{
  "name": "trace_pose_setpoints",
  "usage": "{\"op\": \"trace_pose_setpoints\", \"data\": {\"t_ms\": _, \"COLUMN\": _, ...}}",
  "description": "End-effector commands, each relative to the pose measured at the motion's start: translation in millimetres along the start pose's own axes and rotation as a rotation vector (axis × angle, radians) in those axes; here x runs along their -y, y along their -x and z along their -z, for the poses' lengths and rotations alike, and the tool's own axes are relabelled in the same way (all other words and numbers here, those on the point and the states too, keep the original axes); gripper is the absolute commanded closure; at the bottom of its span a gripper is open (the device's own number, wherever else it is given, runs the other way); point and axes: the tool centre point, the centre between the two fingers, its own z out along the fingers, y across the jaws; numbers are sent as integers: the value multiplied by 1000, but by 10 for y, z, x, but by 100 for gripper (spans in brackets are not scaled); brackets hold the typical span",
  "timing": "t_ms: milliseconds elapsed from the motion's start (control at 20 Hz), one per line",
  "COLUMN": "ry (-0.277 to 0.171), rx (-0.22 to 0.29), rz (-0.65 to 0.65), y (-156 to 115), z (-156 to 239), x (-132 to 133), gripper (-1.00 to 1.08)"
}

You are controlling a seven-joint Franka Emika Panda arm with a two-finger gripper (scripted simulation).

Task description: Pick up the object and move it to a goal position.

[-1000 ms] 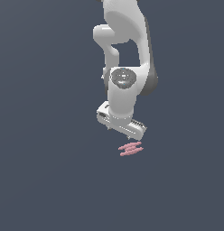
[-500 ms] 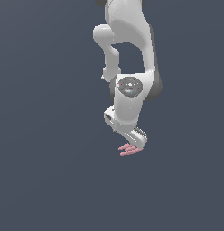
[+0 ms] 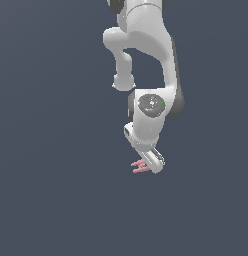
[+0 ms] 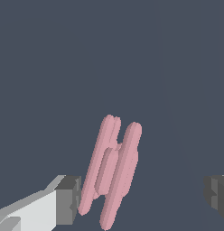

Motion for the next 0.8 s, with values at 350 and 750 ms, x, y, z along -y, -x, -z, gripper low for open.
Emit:
{"op": "trace_pose_setpoints", "data": {"t_ms": 350, "ry": 2, "rx": -2, "rz": -197, "y": 106, "z": -162, "x": 141, "gripper": -92}}
{"op": "trace_pose_setpoints", "data": {"t_ms": 750, "ry": 3, "rx": -4, "rz": -276, "y": 152, "z": -228, "x": 197, "gripper": -92}}
